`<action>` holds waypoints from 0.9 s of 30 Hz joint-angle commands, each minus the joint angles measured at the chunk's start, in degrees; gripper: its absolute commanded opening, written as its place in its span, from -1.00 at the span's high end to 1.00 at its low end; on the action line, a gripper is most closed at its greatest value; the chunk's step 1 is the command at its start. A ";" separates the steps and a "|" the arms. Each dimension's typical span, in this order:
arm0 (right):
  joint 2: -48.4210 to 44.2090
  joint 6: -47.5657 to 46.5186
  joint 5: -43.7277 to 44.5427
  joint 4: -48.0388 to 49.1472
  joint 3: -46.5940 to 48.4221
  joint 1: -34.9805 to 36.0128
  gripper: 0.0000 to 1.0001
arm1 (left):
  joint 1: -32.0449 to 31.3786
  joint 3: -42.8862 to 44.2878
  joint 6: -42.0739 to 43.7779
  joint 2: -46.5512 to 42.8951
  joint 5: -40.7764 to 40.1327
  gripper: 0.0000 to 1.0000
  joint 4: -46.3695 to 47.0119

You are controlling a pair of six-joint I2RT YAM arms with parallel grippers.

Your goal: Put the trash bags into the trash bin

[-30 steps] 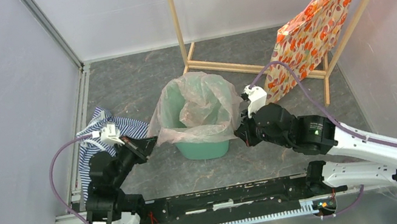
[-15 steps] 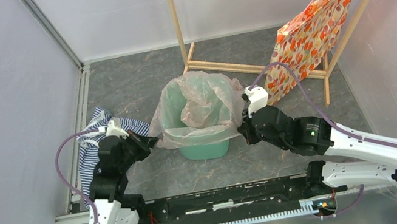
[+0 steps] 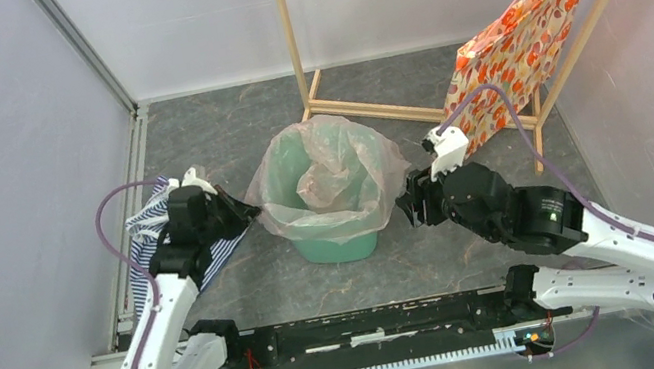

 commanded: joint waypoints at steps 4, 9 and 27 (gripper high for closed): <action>0.53 -1.99 1.48 -2.47 5.01 -7.02 -0.24 | 0.36 8.29 6.70 10.99 -0.24 0.96 6.50; 1.54 -3.02 -10.74 1.73 2.71 -17.08 -0.25 | 0.35 11.89 8.10 17.67 1.51 0.96 8.25; -4.36 9.64 -39.54 27.97 -21.50 -33.67 -0.37 | 0.27 16.19 9.61 23.92 4.83 0.96 8.31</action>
